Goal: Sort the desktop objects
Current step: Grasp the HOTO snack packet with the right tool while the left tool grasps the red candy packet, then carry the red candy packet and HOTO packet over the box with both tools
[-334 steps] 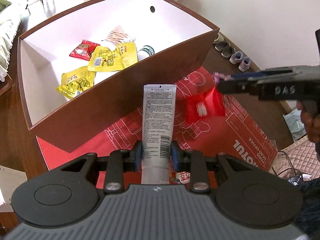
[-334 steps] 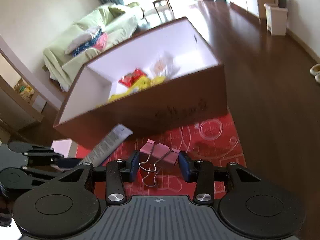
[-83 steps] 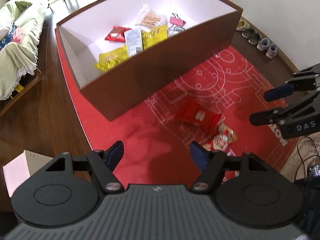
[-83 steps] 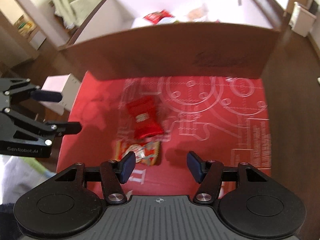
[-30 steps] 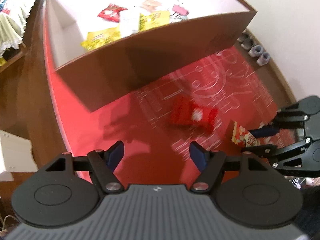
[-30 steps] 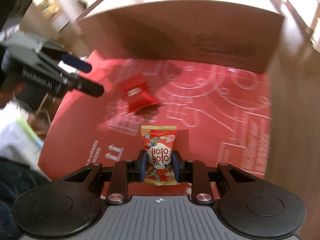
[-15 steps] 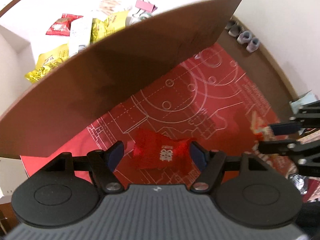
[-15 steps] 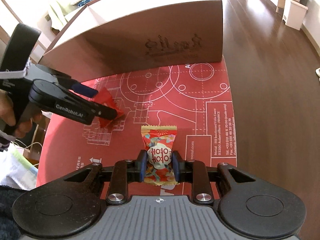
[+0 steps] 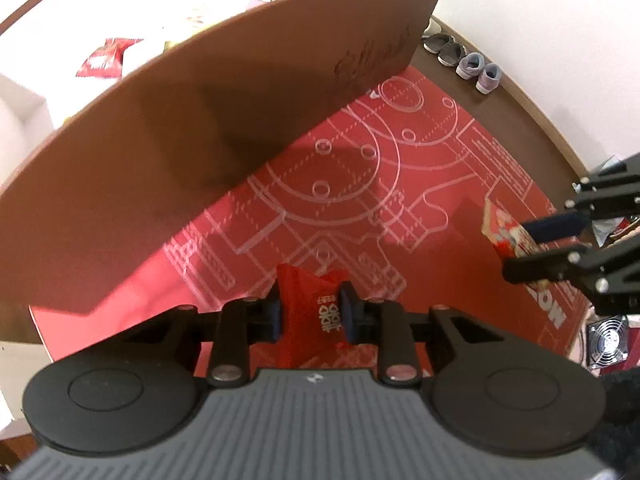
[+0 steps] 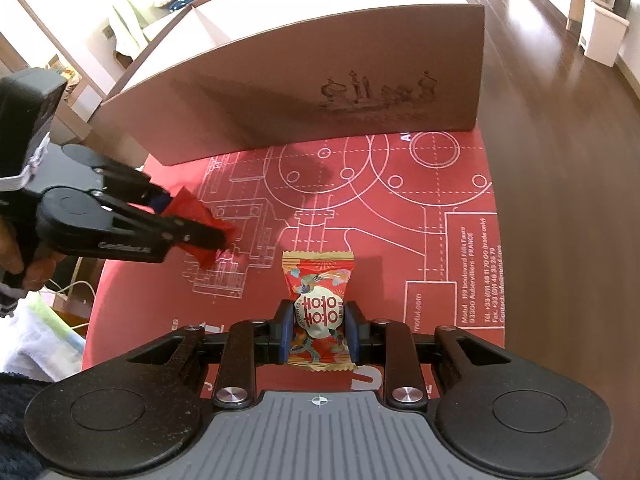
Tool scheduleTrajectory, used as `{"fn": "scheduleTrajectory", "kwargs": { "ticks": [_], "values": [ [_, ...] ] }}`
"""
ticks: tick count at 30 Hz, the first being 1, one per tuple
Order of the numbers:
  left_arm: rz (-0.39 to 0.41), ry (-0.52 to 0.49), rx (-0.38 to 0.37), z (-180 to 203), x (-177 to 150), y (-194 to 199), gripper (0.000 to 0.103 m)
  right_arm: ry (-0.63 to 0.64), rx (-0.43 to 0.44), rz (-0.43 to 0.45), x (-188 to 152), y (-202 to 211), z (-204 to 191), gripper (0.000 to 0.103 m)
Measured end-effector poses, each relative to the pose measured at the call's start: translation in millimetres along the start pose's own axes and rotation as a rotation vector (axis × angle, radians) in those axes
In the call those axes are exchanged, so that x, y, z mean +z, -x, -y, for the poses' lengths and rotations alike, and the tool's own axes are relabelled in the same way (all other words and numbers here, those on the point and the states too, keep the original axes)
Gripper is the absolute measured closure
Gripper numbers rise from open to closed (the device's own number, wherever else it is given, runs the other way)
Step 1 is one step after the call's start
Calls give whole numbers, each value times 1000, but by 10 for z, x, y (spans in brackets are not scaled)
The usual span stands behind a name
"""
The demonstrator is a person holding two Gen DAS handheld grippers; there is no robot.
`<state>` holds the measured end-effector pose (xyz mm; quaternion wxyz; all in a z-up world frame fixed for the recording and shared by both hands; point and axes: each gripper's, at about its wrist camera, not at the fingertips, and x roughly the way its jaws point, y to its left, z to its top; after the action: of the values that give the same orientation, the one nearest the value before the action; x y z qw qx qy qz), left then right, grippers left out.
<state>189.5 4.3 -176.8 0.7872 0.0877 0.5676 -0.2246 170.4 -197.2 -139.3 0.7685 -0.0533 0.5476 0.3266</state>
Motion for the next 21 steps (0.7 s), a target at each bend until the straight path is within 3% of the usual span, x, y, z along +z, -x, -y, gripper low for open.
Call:
{"fn": "scheduleTrajectory", "kwargs": {
  "ticks": [4, 21],
  "values": [
    [8, 39, -23, -84, -72, 126, 90, 8, 7, 3, 18, 6, -26, 77],
    [87, 48, -6, -148, -16, 753, 90, 98, 6, 5, 321, 67, -183, 77]
  ]
}}
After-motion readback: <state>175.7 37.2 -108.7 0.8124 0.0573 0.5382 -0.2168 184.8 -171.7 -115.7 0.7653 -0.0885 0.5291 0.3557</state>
